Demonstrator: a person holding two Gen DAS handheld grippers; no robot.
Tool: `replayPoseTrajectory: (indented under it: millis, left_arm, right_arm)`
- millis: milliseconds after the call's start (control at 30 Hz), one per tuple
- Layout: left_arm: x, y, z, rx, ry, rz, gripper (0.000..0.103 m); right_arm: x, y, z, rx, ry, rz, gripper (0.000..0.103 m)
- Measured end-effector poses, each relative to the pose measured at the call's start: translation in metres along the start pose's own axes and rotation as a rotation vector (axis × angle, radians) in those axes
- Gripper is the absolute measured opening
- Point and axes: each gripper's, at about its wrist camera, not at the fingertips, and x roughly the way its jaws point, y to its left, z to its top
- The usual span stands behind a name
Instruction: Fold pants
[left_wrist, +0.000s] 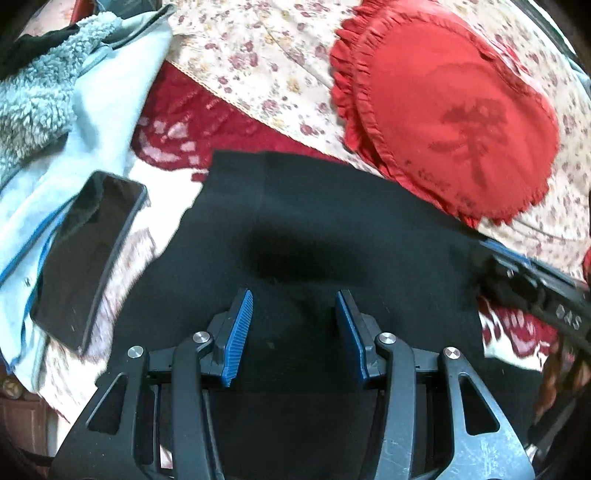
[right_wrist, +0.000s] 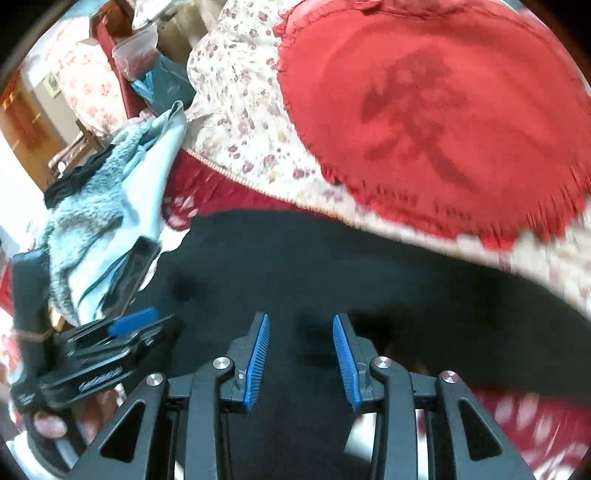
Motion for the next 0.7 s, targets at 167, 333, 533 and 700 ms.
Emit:
replayPoseTrajectory:
  millis: [167, 333, 533, 700]
  left_arm:
    - [0.02, 0.012, 0.014, -0.041, 0.044, 0.02, 0.046]
    - [0.025, 0.01, 0.013, -0.014, 0.038, 0.028, 0.048]
    - [0.027, 0.013, 0.014, -0.036, 0.04, -0.002, 0.054]
    - [0.028, 0.012, 0.013, -0.027, 0.029, 0.0, 0.055]
  right_arm:
    - [0.038, 0.0, 0.038, -0.115, 0.032, -0.01, 0.036]
    - [0.084, 0.009, 0.064, -0.24, 0.089, 0.036, 0.037]
    - [0.13, 0.011, 0.079, -0.352, 0.185, 0.104, 0.043]
    - [0.132, 0.006, 0.079, -0.31, 0.174, 0.138, 0.026]
